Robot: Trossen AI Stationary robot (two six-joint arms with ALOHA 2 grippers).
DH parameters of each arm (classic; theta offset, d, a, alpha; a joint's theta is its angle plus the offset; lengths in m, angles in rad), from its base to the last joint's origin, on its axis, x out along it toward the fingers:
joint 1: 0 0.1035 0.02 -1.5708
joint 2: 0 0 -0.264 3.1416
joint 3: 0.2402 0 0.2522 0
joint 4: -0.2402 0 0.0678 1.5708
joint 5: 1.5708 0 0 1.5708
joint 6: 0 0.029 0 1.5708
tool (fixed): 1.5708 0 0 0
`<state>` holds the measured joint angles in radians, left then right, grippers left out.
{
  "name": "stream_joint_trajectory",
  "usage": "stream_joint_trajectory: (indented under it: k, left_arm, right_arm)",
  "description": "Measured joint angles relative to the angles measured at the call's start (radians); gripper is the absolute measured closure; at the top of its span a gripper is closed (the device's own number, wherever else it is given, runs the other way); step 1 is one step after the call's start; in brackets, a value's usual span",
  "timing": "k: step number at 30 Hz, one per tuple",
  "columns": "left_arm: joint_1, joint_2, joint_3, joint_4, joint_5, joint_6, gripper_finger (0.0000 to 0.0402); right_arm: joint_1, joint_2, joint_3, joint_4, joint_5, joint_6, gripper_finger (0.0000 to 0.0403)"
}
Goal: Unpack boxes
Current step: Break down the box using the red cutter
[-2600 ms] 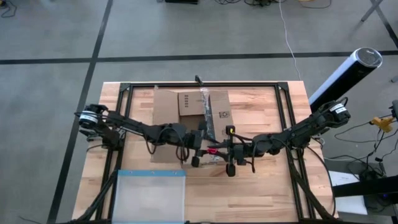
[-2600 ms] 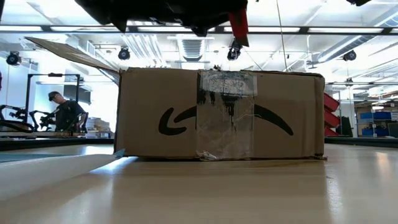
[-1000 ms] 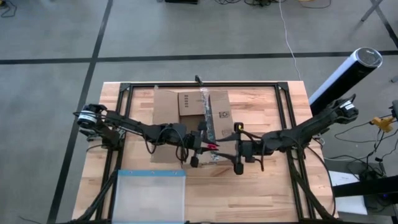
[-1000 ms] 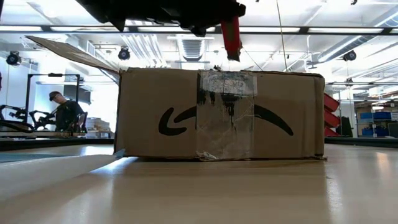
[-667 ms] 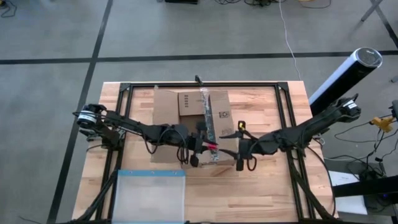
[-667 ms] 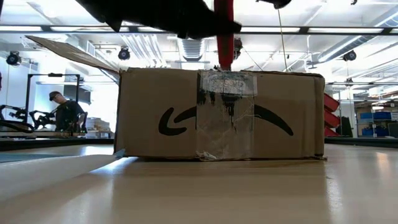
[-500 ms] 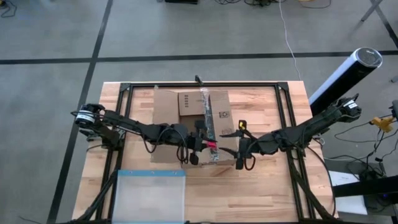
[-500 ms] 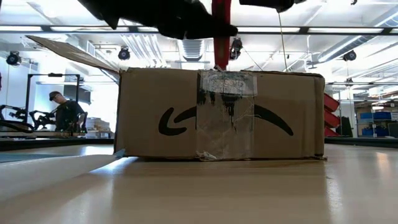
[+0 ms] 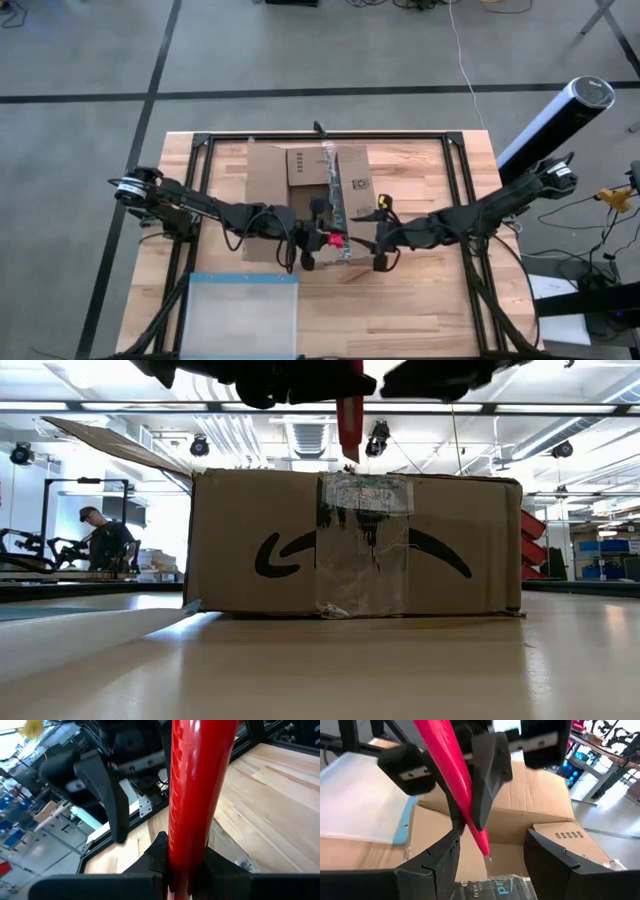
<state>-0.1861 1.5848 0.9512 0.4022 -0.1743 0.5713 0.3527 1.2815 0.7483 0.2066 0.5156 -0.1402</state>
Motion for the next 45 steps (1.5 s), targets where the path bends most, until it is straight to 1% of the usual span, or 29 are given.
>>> stream_joint_trajectory:
  k: [3, 4, 10, 12, 23, 28, 33, 45]
  left_arm:
    - [-0.003, 0.000, 0.000, 0.000, -0.002, 0.021, 0.0378]
    - [-0.004, 0.000, 0.000, 0.000, -0.002, 0.024, 0.0378]
    - [-0.007, 0.000, 0.000, -0.001, -0.003, 0.047, 0.0378]
    - [-0.009, 0.000, 0.000, 0.002, -0.003, 0.048, 0.0378]
    - [-0.020, 0.000, 0.000, 0.016, 0.002, 0.048, 0.0378]
    - [-0.025, 0.000, 0.000, 0.018, 0.002, 0.047, 0.0378]
    - [-0.025, 0.000, 0.000, 0.018, 0.002, 0.048, 0.0378]
    - [-0.025, 0.000, 0.000, 0.010, 0.005, 0.027, 0.0378]
  right_arm:
    - [-0.015, 0.042, 0.000, 0.008, -0.003, -0.002, 0.0213]
    - [-0.021, 0.055, 0.000, 0.023, -0.018, -0.007, 0.0213]
    - [-0.066, 0.124, 0.000, 0.159, -0.177, -0.020, 0.0213]
    - [-0.075, 0.152, 0.000, 0.207, -0.194, -0.038, 0.0213]
    - [-0.088, 0.341, 0.000, 0.527, -0.201, -0.191, 0.0213]
    - [-0.088, 0.365, 0.000, 0.572, -0.201, -0.218, 0.0217]
    - [-0.087, 0.351, 0.000, 0.576, -0.202, -0.219, 0.0246]
    - [-0.087, 0.344, 0.000, 0.570, -0.195, -0.206, 0.0349]
